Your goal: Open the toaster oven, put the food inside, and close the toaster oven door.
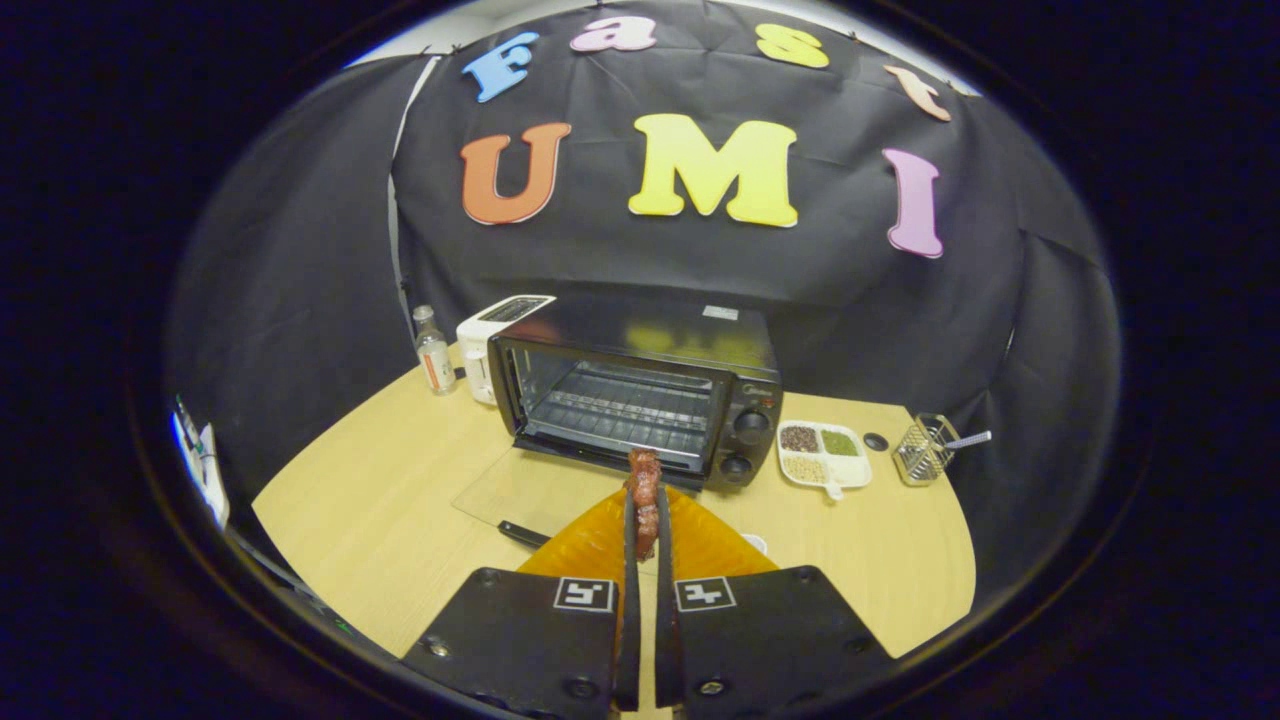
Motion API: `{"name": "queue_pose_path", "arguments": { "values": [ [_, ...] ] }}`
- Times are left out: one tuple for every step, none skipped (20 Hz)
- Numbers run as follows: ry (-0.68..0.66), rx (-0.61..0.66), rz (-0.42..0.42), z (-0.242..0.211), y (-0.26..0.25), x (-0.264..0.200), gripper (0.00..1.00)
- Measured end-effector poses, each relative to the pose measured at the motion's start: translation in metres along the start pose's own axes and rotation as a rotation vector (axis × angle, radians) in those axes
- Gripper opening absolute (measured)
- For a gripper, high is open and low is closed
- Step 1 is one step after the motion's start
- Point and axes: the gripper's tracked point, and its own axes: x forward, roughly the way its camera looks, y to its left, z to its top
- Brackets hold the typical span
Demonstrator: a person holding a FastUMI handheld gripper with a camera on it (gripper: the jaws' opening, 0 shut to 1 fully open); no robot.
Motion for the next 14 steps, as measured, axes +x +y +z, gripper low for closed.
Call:
{"name": "queue_pose_path", "arguments": {
  "values": [
    [0.002, -0.005, 0.000, -0.001, 0.005, 0.008, 0.09],
    [0.002, -0.003, -0.002, 0.000, 0.011, 0.015, 0.09],
    [0.003, 0.002, -0.004, 0.000, 0.015, 0.021, 0.09],
    [0.003, 0.012, -0.005, 0.001, 0.019, 0.028, 0.09],
    [0.001, 0.031, -0.004, 0.002, 0.023, 0.035, 0.09],
    [0.000, 0.054, -0.003, 0.003, 0.025, 0.042, 0.09],
    [-0.001, 0.079, -0.003, 0.003, 0.025, 0.049, 0.09],
    [-0.003, 0.105, -0.004, 0.004, 0.025, 0.057, 0.09],
    [-0.003, 0.128, -0.003, 0.005, 0.024, 0.063, 0.09],
    [-0.005, 0.156, 0.001, 0.006, 0.023, 0.071, 0.09],
    [-0.010, 0.190, 0.008, 0.008, 0.022, 0.079, 0.09],
    [-0.012, 0.224, 0.015, 0.010, 0.020, 0.087, 0.09],
    [-0.014, 0.255, 0.023, 0.010, 0.018, 0.094, 0.09],
    [-0.019, 0.289, 0.030, 0.011, 0.017, 0.102, 0.09]
  ]
}}
